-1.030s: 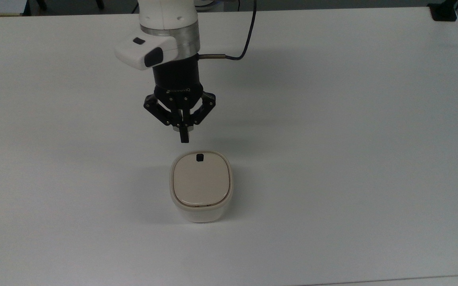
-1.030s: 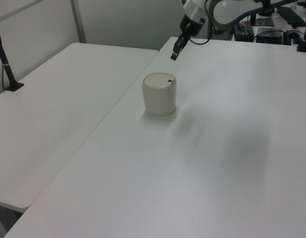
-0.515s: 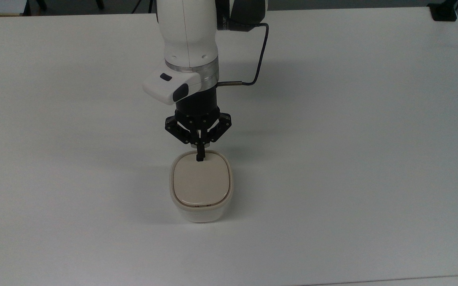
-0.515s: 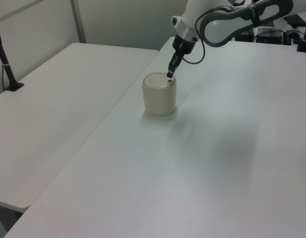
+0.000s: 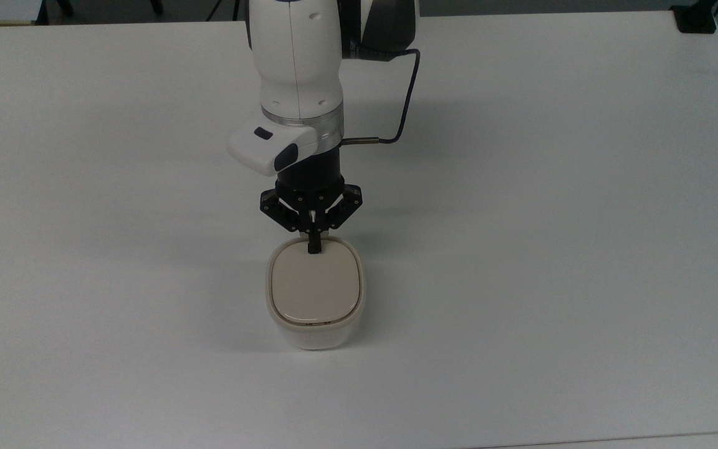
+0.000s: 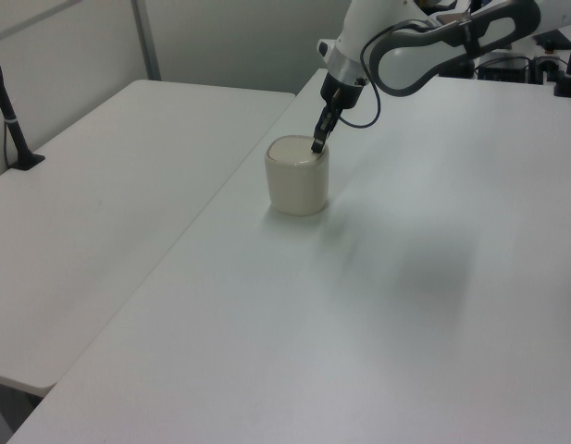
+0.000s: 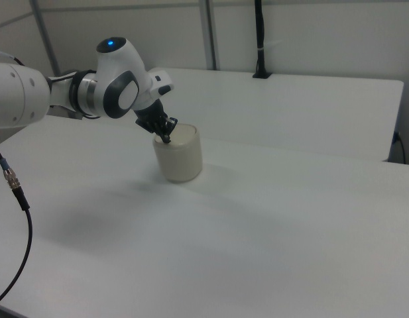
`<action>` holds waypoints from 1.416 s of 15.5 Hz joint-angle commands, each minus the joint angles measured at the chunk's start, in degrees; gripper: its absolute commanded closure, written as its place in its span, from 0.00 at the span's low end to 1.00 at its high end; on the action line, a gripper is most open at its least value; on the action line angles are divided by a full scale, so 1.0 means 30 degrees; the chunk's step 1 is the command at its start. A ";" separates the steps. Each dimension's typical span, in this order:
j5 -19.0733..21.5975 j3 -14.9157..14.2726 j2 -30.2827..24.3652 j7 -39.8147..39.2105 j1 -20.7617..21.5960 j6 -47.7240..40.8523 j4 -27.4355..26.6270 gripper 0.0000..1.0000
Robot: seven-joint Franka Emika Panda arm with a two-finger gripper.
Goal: Open the trash bin
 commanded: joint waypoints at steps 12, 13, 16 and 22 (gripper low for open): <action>-0.0196 -0.0148 -0.0875 0.0881 0.0258 -0.1679 -0.0054 0.57; -0.0196 -0.0177 -0.1984 0.1437 0.0084 -0.3632 -0.0113 0.19; -0.0196 -0.0177 -0.3544 0.1501 -0.0151 -0.6980 -0.0376 0.00; -0.0663 -0.0236 -0.6094 0.1559 -0.0912 -1.2816 -0.0669 0.00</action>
